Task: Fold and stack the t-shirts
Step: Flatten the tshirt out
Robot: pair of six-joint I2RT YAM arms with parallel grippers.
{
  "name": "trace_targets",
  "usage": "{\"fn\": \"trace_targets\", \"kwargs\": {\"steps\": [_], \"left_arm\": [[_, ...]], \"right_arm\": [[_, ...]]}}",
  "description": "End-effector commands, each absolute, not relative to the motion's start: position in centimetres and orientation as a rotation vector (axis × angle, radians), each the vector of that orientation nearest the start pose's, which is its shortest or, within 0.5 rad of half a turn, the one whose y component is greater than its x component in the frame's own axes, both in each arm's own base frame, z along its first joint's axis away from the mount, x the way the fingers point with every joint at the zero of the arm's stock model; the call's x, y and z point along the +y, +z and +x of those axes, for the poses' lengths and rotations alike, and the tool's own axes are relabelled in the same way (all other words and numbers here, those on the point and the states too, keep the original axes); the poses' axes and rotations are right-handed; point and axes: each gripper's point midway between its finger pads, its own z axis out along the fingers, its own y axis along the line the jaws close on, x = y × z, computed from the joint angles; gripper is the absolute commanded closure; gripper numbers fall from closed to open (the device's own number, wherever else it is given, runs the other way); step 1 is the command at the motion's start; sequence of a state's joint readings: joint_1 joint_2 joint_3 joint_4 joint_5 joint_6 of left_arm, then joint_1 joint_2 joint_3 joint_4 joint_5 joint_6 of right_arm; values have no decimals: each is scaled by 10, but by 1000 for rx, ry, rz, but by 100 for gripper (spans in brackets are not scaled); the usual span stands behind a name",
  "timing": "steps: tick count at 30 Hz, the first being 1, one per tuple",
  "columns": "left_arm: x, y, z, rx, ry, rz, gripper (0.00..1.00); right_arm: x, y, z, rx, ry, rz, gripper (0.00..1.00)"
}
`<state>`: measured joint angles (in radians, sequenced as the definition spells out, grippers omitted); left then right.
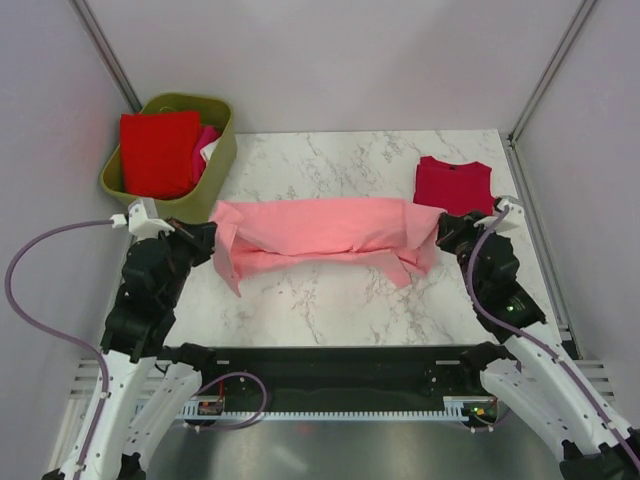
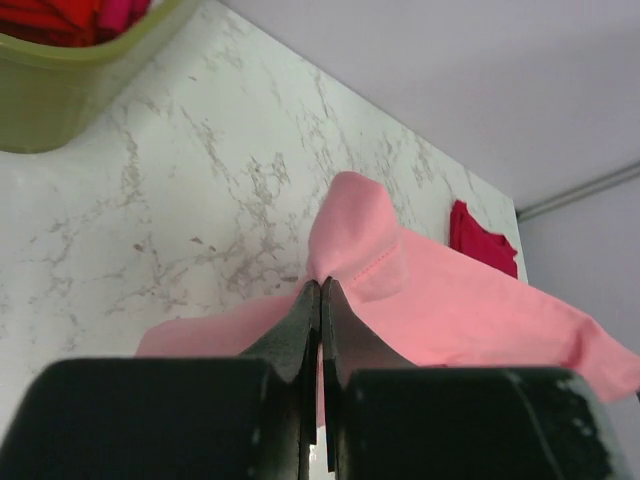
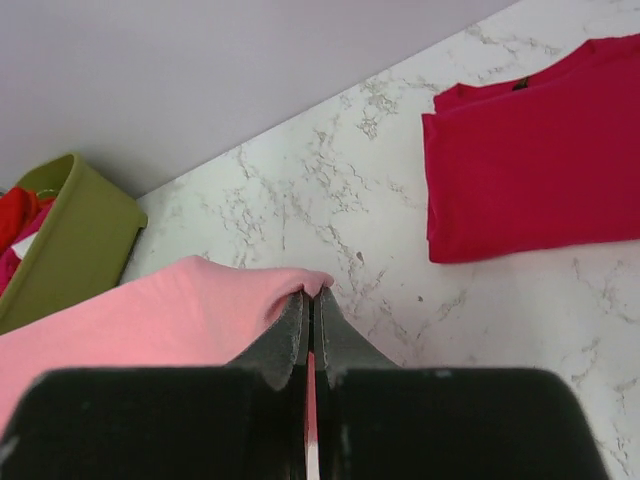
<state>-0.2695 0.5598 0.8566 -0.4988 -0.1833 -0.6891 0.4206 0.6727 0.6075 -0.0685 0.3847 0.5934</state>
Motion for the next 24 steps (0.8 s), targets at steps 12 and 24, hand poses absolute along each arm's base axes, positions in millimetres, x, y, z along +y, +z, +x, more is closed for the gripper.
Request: {"fn": "trace_targets", "kwargs": {"steps": [12, 24], "left_arm": [[-5, 386, 181, 1427, -459, -628, 98], [-36, 344, 203, 1617, -543, -634, 98]], "right_arm": [[70, 397, 215, 1463, 589, 292, 100], [90, 407, 193, 1669, 632, 150, 100]]}}
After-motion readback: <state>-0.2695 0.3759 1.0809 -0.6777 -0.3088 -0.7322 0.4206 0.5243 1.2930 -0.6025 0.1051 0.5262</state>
